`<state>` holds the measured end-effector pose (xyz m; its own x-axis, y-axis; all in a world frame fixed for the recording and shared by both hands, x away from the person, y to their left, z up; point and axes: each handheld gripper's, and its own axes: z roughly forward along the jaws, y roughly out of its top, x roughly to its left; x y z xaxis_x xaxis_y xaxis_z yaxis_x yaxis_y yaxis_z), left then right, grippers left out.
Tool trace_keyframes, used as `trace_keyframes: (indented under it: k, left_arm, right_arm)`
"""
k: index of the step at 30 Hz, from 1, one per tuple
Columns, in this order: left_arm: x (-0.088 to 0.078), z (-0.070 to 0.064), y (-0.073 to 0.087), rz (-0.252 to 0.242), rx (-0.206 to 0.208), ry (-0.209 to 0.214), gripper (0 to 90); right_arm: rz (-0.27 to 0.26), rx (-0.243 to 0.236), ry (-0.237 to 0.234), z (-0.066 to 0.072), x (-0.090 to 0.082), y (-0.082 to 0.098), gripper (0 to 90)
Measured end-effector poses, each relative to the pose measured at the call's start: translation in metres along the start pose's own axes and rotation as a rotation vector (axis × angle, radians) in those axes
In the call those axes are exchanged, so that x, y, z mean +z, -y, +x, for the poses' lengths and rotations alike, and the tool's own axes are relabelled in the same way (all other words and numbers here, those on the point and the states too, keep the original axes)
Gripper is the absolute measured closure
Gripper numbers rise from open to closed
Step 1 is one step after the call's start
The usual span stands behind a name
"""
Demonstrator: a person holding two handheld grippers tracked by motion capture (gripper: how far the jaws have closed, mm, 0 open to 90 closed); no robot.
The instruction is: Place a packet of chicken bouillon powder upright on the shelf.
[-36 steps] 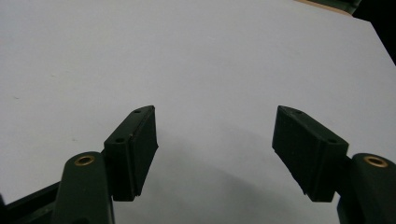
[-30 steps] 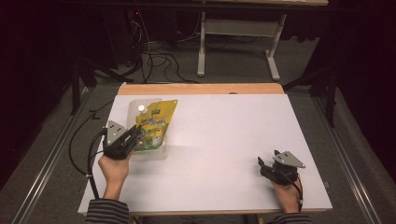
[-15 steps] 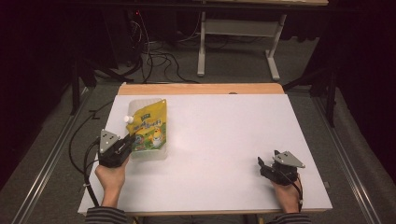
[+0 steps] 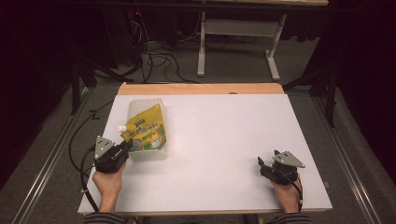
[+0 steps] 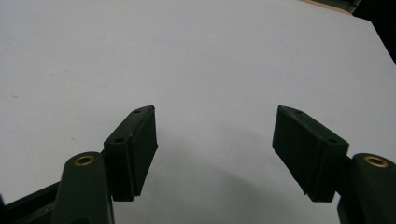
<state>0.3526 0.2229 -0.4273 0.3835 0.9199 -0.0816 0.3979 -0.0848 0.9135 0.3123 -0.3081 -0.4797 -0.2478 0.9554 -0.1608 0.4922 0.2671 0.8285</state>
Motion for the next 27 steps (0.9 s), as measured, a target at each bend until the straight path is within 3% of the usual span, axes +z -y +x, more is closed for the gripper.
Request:
trace_keyframes:
  k: [9,17,27]
  left_arm:
    - [-0.01,0.0,0.0,-0.038,0.003,0.002,68.6]
    - [-0.022,-0.003,0.001,-0.049,0.024,-0.013,65.2]
    - [-0.033,-0.015,-0.002,-0.069,0.038,0.008,59.7]
  right_arm:
    - [-0.006,0.004,-0.002,0.0,0.0,0.0,30.9]
    - [-0.006,0.005,-0.004,0.0,0.0,0.0,30.9]
    - [-0.004,0.003,-0.002,0.0,0.0,0.0,31.0]
